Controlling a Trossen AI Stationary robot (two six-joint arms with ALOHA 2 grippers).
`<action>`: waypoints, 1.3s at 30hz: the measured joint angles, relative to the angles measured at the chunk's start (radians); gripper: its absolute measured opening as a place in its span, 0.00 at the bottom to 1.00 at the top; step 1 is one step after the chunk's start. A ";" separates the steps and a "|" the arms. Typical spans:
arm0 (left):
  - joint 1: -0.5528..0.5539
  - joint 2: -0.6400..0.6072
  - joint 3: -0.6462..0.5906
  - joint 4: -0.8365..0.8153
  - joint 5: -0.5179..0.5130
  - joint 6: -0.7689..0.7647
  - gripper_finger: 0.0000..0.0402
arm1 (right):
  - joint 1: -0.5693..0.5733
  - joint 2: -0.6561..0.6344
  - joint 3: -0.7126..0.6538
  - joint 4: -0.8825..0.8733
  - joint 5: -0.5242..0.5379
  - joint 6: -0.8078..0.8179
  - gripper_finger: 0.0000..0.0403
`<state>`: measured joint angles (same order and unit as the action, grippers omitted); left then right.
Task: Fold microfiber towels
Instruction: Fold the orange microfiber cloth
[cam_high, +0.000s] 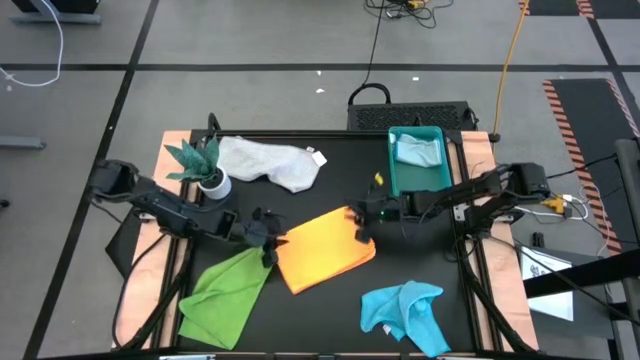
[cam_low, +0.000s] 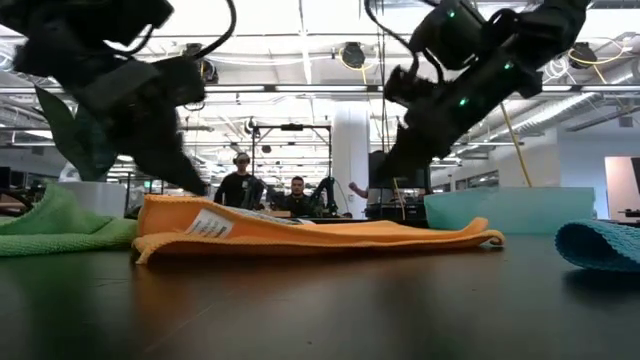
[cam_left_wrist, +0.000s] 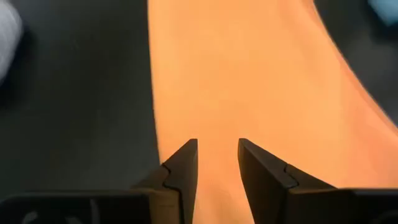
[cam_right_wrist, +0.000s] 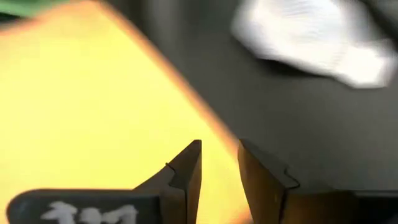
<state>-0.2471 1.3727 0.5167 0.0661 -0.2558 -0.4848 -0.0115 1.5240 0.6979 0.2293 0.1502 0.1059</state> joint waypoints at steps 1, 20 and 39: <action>0.016 0.016 0.000 0.016 0.001 0.027 0.29 | 0.016 0.003 0.000 -0.009 -0.063 0.037 0.24; -0.021 0.081 -0.001 -0.097 0.097 -0.120 0.29 | -0.097 0.087 0.002 -0.143 0.102 -0.022 0.03; 0.138 0.159 0.000 0.231 0.003 0.156 0.29 | 0.130 0.199 0.018 0.181 -0.129 0.075 0.02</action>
<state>-0.1093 1.5313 0.5172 0.2967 -0.2531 -0.3290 0.1189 1.7233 0.7162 0.4103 0.0208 0.1809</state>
